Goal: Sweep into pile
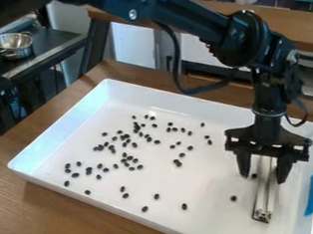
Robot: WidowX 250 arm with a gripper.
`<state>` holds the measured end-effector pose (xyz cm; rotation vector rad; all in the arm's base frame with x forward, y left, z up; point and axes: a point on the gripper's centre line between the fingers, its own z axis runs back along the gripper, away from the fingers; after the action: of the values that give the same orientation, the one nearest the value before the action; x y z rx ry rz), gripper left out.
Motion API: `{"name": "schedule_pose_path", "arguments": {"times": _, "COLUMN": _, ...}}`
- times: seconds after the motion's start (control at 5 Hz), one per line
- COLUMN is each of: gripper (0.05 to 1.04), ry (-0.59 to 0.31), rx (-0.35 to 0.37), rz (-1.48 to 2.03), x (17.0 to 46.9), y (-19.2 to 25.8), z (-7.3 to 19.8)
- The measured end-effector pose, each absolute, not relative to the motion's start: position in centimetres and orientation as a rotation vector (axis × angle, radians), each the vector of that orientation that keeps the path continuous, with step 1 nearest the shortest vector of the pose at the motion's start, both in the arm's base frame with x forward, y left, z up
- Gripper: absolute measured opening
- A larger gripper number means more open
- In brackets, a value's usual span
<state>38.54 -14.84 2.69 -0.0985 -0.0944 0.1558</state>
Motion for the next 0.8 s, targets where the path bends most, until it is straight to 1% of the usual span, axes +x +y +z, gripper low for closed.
{"name": "schedule_pose_path", "arguments": {"times": 0.2, "gripper": 0.4, "ry": -0.086, "rx": -0.098, "rz": 0.17, "x": 38.8, "y": -13.7, "z": 2.6}}
{"name": "schedule_pose_path", "arguments": {"times": 0.4, "gripper": 0.375, "ry": -0.072, "rx": -0.099, "rz": 0.199, "x": 39.1, "y": -11.9, "z": 2.5}}
{"name": "schedule_pose_path", "arguments": {"times": 0.6, "gripper": 0.375, "ry": -0.031, "rx": -0.094, "rz": 0.198, "x": 38.8, "y": -10.0, "z": 2.4}}
{"name": "schedule_pose_path", "arguments": {"times": 0.8, "gripper": 0.375, "ry": -0.018, "rx": -0.086, "rz": 0.192, "x": 38.6, "y": -7.7, "z": 2.1}}
